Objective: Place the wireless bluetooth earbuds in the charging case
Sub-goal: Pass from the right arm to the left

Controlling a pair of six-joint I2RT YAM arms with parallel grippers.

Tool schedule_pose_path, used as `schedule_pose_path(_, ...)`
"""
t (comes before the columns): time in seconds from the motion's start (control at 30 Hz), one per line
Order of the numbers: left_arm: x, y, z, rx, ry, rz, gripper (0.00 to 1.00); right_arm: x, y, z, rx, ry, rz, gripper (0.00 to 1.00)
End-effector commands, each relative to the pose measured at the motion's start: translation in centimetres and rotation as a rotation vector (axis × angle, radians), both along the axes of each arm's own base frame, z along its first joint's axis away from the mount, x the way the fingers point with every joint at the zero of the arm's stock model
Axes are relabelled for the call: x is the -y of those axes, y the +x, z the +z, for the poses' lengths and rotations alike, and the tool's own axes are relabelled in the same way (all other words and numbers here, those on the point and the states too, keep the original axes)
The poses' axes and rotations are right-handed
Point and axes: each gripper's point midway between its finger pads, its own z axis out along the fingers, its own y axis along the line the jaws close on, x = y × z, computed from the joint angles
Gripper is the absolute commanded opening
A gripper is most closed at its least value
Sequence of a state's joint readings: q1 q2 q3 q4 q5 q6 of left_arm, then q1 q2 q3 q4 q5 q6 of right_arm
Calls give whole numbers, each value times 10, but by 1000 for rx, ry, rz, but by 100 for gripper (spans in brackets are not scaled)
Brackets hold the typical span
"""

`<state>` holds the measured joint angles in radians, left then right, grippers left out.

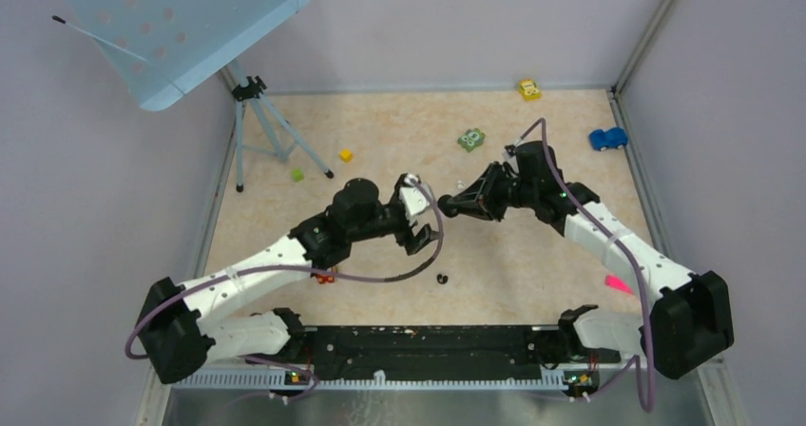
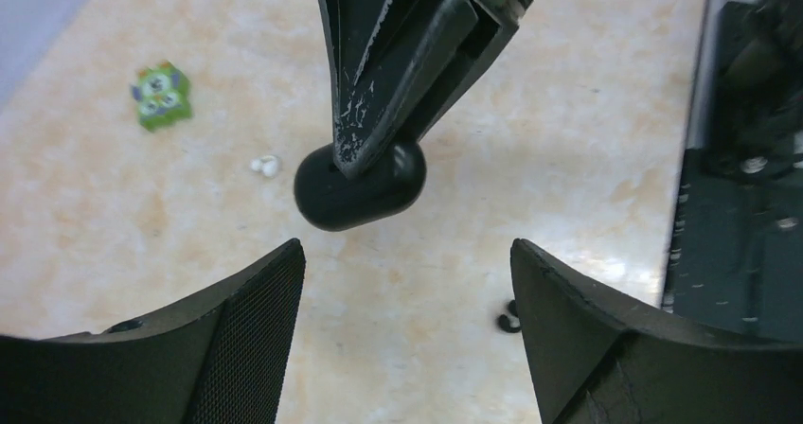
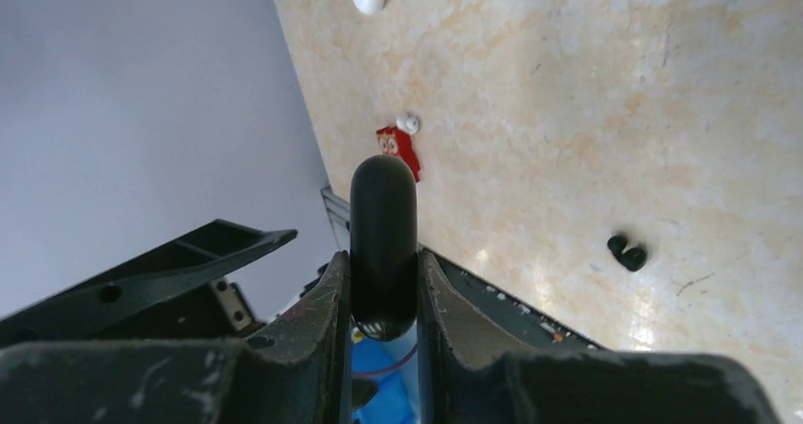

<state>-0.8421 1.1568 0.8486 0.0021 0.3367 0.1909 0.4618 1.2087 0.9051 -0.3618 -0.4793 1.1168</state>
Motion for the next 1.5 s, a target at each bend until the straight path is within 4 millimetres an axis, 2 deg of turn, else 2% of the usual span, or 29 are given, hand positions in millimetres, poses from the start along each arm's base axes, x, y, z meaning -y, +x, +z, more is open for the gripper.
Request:
schedule_pose_path(0.0, -13, 16, 32, 418, -42, 44, 83, -13, -16, 18, -109, 175, 38, 0)
schedule_pose_path(0.1, -13, 17, 29, 474, 0, 48, 82, -19, -21, 21, -152, 273, 62, 0)
schedule_pose_path(0.37, -5, 21, 27, 704, 123, 125, 78, -22, -19, 26, -156, 322, 59, 0)
schedule_pose_path(0.63, 8, 14, 14, 664, 133, 67, 74, -23, -19, 32, -159, 369, 50, 0)
schedule_pose_path(0.77, 7, 18, 13, 643, 136, 97, 67, -23, -20, 30, -162, 369, 50, 0)
schedule_pose_path(0.93, 9, 19, 8, 627, 166, 81, 52, -23, -21, 25, -169, 379, 48, 0)
schedule_pose_path(1.03, 8, 19, 1, 617, 187, 78, 51, -23, -22, 24, -166, 381, 49, 0)
schedule_pose_path(1.13, 8, 17, 4, 610, 165, 77, 49, -23, -21, 24, -164, 381, 48, 0)
schedule_pose_path(1.3, 7, 17, 1, 615, 179, 75, 36, -23, -22, 22, -165, 389, 45, 0)
schedule_pose_path(1.47, 7, 16, 3, 605, 170, 74, 12, -24, -23, 21, -167, 438, 51, 1)
